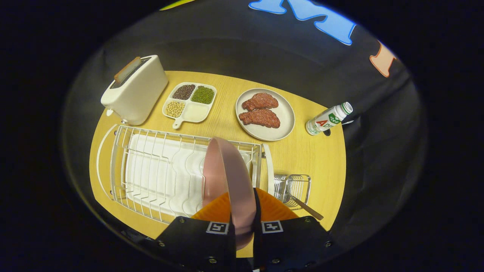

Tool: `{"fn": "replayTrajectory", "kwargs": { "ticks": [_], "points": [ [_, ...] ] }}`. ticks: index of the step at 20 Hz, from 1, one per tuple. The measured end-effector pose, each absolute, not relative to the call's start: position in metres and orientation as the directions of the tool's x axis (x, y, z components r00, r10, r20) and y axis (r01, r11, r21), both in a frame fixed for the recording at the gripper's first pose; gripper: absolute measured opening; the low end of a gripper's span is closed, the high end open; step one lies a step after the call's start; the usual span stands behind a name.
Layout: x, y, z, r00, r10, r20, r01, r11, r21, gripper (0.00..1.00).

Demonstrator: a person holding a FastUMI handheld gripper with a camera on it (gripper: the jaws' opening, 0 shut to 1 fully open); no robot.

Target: Take the plate from the dish rack, then take the spoon from the basket and place it into the plate.

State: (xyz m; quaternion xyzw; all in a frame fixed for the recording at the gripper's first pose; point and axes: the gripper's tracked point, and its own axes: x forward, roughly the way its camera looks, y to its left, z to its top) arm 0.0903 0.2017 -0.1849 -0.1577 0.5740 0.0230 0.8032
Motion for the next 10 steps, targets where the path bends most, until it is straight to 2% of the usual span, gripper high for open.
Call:
{"fn": "replayTrajectory", "kwargs": {
  "ticks": [3,10],
  "points": [
    [0.107,0.201,-0.152,0.418,-0.139,-0.898,-0.221,0.943,-0.248,0.17],
    [0.072,0.195,-0.110,0.436,0.066,-0.898,-0.223,0.974,-0.037,0.18]
  ]
}}
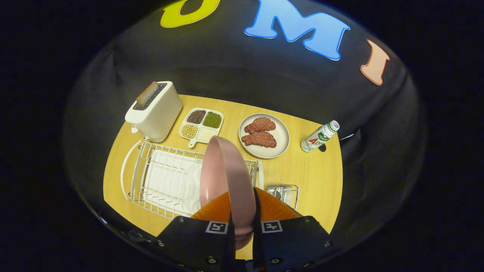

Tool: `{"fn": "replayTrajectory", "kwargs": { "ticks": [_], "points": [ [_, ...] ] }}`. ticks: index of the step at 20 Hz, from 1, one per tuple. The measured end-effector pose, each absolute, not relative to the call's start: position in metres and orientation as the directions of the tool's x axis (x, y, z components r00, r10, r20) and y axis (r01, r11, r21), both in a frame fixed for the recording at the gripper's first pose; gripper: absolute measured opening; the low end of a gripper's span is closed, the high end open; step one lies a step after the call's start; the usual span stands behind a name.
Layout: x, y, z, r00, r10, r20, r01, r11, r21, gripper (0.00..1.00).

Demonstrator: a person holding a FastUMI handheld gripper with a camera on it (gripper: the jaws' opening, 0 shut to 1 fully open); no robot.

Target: Take the plate from the dish rack, then take the spoon from the basket and place it into the plate.

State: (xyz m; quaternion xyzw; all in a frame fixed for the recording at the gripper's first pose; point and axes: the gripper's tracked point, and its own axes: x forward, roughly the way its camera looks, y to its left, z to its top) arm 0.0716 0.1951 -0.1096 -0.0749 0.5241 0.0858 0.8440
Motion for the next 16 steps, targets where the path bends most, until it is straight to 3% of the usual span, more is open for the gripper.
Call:
{"fn": "replayTrajectory", "kwargs": {
  "ticks": [6,16],
  "points": [
    [-0.018,0.165,-0.114,0.392,0.239,-0.888,-0.185,0.966,0.179,0.17],
    [-0.136,0.144,-0.204,0.323,0.352,-0.878,-0.118,0.936,0.332,0.17]
  ]
}}
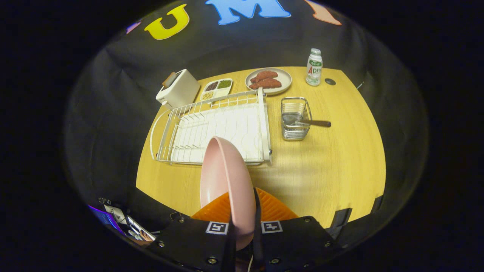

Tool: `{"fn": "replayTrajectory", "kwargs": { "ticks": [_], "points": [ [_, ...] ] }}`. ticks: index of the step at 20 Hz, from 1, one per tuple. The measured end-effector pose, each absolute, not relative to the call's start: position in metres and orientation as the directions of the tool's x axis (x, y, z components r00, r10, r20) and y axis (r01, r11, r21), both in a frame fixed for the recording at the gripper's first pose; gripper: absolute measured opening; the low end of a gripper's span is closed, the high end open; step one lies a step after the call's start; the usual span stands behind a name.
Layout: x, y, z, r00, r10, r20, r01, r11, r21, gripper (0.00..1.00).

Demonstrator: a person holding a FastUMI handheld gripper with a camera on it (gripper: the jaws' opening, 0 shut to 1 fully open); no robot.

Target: Take the plate from the dish rack, then take the spoon from the basket and place it into the plate.

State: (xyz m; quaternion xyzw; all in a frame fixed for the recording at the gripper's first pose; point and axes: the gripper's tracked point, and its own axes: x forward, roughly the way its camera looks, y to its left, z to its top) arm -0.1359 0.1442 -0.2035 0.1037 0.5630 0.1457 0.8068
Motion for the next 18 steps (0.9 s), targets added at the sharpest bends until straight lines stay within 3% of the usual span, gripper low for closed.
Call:
{"fn": "replayTrajectory", "kwargs": {
  "ticks": [8,18],
  "points": [
    [-0.159,0.153,-0.274,0.253,0.466,-0.848,-0.091,0.884,0.458,0.17],
    [-0.153,0.151,-0.326,0.272,0.552,-0.788,-0.065,0.828,0.557,0.19]
  ]
}}
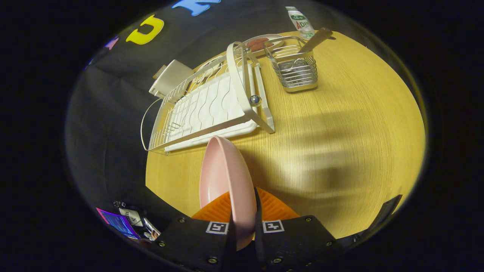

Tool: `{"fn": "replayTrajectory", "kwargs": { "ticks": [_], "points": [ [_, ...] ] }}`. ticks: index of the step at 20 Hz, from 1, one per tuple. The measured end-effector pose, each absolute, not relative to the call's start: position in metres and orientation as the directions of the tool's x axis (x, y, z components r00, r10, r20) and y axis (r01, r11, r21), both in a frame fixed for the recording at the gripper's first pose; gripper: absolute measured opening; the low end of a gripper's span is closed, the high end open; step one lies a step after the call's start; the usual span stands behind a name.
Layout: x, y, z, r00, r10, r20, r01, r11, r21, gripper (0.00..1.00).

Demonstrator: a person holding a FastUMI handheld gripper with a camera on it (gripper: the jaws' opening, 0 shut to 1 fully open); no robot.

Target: Take the plate from the dish rack, then take the spoon from the basket and place it into the plate.

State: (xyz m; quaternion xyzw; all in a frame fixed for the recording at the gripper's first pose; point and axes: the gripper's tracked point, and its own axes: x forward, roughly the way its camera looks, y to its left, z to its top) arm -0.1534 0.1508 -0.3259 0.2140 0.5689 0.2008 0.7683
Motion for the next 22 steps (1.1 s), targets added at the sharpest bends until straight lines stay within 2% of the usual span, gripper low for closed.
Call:
{"fn": "replayTrajectory", "kwargs": {
  "ticks": [6,8,11,15,18,22],
  "points": [
    [-0.135,0.120,-0.343,0.306,0.523,-0.795,-0.009,0.837,0.547,0.28],
    [-0.134,0.104,-0.352,0.300,0.466,-0.832,-0.042,0.878,0.477,0.31],
    [-0.131,0.096,-0.341,0.354,0.455,-0.817,-0.080,0.885,0.459,0.34],
    [-0.107,0.079,-0.301,0.554,0.407,-0.726,-0.133,0.904,0.406,0.34],
    [-0.085,0.058,-0.272,0.735,0.318,-0.599,-0.154,0.939,0.308,0.34],
    [-0.064,0.037,-0.244,0.879,0.232,-0.417,-0.141,0.961,0.238,0.34]
  ]
}}
